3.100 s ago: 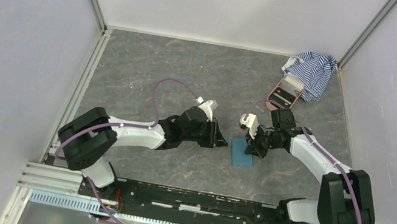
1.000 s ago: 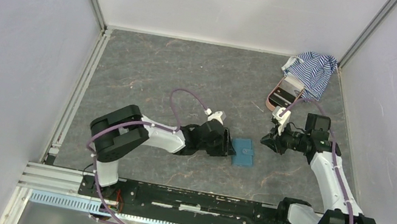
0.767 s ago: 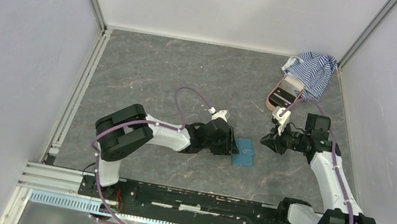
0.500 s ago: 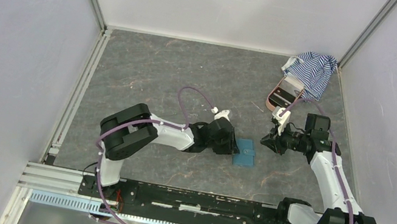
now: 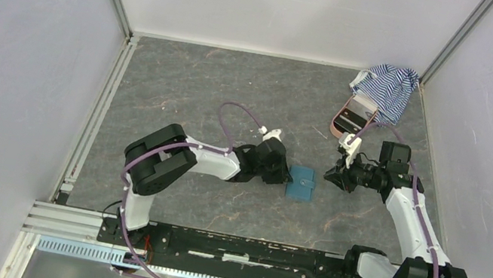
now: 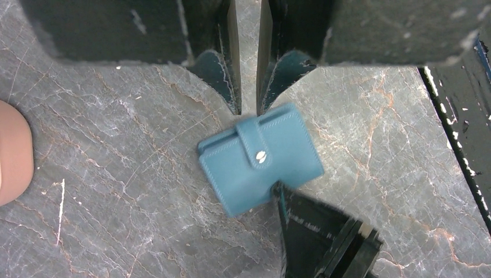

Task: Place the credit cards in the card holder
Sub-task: Reset both arms

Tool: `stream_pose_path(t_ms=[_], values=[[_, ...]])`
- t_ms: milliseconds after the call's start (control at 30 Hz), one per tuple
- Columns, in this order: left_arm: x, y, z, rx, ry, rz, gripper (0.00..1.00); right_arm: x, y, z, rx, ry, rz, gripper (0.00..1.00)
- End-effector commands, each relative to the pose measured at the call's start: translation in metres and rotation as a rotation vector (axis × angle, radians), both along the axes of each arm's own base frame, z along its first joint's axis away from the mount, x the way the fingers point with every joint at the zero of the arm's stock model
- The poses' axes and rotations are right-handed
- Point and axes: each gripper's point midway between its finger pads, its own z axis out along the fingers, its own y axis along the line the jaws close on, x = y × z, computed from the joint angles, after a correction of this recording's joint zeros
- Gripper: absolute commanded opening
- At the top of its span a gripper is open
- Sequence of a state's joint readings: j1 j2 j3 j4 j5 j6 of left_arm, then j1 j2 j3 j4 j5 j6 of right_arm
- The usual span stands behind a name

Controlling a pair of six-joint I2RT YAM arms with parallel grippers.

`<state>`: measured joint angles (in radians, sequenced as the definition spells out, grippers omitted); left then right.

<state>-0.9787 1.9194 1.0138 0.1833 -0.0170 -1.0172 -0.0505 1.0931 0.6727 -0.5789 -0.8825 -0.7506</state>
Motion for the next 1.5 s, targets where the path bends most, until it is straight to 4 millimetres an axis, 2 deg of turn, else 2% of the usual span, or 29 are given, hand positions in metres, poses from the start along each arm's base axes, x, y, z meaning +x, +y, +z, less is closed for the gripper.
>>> stream_pose_path(t_ms=[0, 133, 267, 367, 500, 567, 600, 700, 767, 867, 967, 1000, 1033, 1100, 1233, 1467], values=[[0.024, 0.042, -0.01, 0.116, -0.033, 0.036, 0.15, 0.0, 0.0, 0.002, 0.01, -0.009, 0.011, 0.21], [0.036, 0.055, -0.004, 0.082, -0.041, 0.026, 0.2, 0.0, 0.0, 0.001, 0.01, -0.006, 0.013, 0.21], [0.045, 0.067, 0.015, 0.081, -0.085, 0.011, 0.45, 0.0, -0.002, 0.0, 0.004, -0.01, 0.008, 0.2], [0.055, 0.082, 0.048, 0.136, -0.181, 0.023, 0.58, 0.001, -0.006, 0.002, -0.002, -0.025, -0.004, 0.2], [0.057, 0.104, 0.122, 0.145, -0.362, 0.024, 0.62, 0.004, -0.011, 0.012, -0.013, -0.081, -0.015, 0.2], [0.052, 0.12, 0.163, 0.132, -0.467, 0.032, 0.63, 0.009, -0.015, 0.023, -0.036, -0.13, -0.034, 0.2], [0.049, 0.129, 0.184, 0.119, -0.524, 0.042, 0.67, 0.013, -0.019, 0.031, -0.055, -0.159, -0.05, 0.2], [0.038, 0.161, 0.244, 0.041, -0.664, 0.117, 0.99, 0.026, -0.031, 0.067, -0.116, -0.262, -0.1, 0.21], [0.025, 0.178, 0.282, -0.055, -0.763, 0.13, 1.0, 0.034, -0.038, 0.097, -0.148, -0.33, -0.13, 0.24], [0.006, 0.2, 0.328, -0.145, -0.866, 0.151, 1.0, 0.04, -0.043, 0.139, -0.163, -0.403, -0.163, 0.43], [-0.008, 0.212, 0.354, -0.139, -0.882, 0.14, 1.0, 0.042, -0.042, 0.179, -0.14, -0.462, -0.184, 0.75], [-0.011, 0.211, 0.359, -0.136, -0.879, 0.12, 1.0, 0.041, -0.04, 0.193, -0.124, -0.487, -0.186, 0.9], [-0.015, 0.21, 0.364, -0.135, -0.875, 0.096, 1.0, 0.041, -0.038, 0.204, -0.1, -0.499, -0.197, 0.98], [-0.021, 0.205, 0.373, -0.144, -0.863, 0.048, 1.0, 0.039, -0.034, 0.229, -0.056, -0.537, -0.22, 0.98], [-0.031, 0.198, 0.375, -0.153, -0.816, -0.013, 1.0, 0.033, -0.038, 0.274, 0.021, -0.599, -0.338, 0.98], [-0.041, 0.2, 0.381, -0.18, -0.8, -0.031, 1.0, 0.012, -0.025, 0.313, 0.138, -0.601, -0.336, 0.98]])
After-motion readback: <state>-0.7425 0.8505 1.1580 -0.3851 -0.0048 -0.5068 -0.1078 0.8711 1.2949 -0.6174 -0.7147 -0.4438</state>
